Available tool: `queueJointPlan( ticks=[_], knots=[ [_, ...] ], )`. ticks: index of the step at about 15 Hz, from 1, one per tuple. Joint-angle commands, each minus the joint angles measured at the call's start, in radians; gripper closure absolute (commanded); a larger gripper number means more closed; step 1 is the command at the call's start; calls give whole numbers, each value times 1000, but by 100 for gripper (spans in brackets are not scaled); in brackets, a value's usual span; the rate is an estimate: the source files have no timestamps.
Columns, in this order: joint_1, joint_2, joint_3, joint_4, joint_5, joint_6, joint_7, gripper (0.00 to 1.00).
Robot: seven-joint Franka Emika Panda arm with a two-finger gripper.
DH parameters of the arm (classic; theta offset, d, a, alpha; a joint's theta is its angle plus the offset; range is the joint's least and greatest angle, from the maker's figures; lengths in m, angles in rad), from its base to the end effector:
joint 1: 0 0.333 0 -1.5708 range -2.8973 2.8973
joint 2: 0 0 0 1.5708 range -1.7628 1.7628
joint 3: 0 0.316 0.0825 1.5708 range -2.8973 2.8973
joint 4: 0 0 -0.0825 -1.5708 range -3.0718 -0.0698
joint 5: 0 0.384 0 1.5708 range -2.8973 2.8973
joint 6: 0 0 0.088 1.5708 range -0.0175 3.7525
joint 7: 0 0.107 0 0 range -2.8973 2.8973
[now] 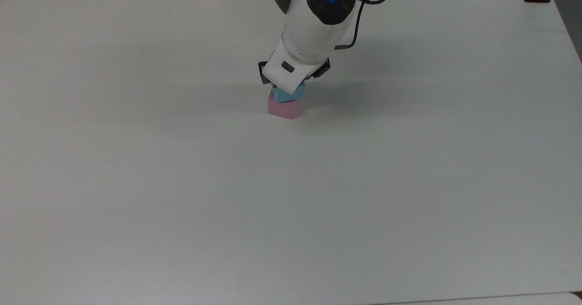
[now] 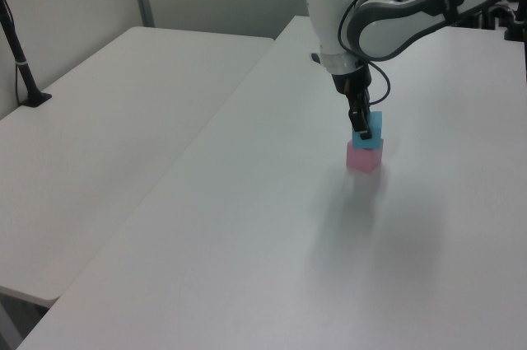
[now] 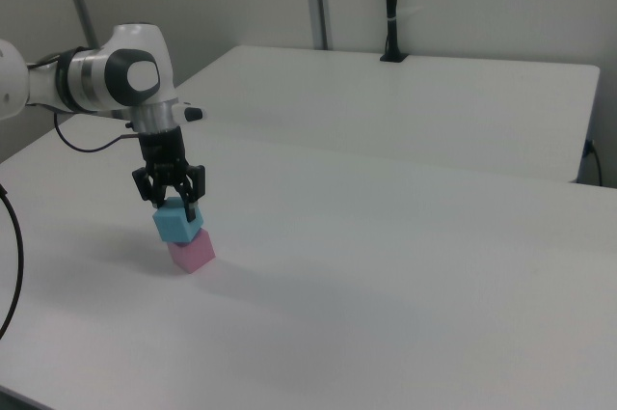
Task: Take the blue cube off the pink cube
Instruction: 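Lift the blue cube off the pink cube and carry it aside, then lower the blue cube onto the table beside the pink cube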
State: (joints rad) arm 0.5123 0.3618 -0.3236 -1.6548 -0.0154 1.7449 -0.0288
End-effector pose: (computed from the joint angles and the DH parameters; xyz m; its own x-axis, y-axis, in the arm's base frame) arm 0.6115 0.1347 0.3921 0.9457 0.2029 -0.2539 0.2388 -0.9637 0.1192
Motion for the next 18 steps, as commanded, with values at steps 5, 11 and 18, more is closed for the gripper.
queueJointPlan(
  ticks=[5,11,18],
  knots=[
    [-87,-77,-146,23,34,-67,-140,53],
    [-284,-18,-143,-65,23,85,-249,39],
    [-291,54,-143,-100,20,193,-247,0]
  ],
)
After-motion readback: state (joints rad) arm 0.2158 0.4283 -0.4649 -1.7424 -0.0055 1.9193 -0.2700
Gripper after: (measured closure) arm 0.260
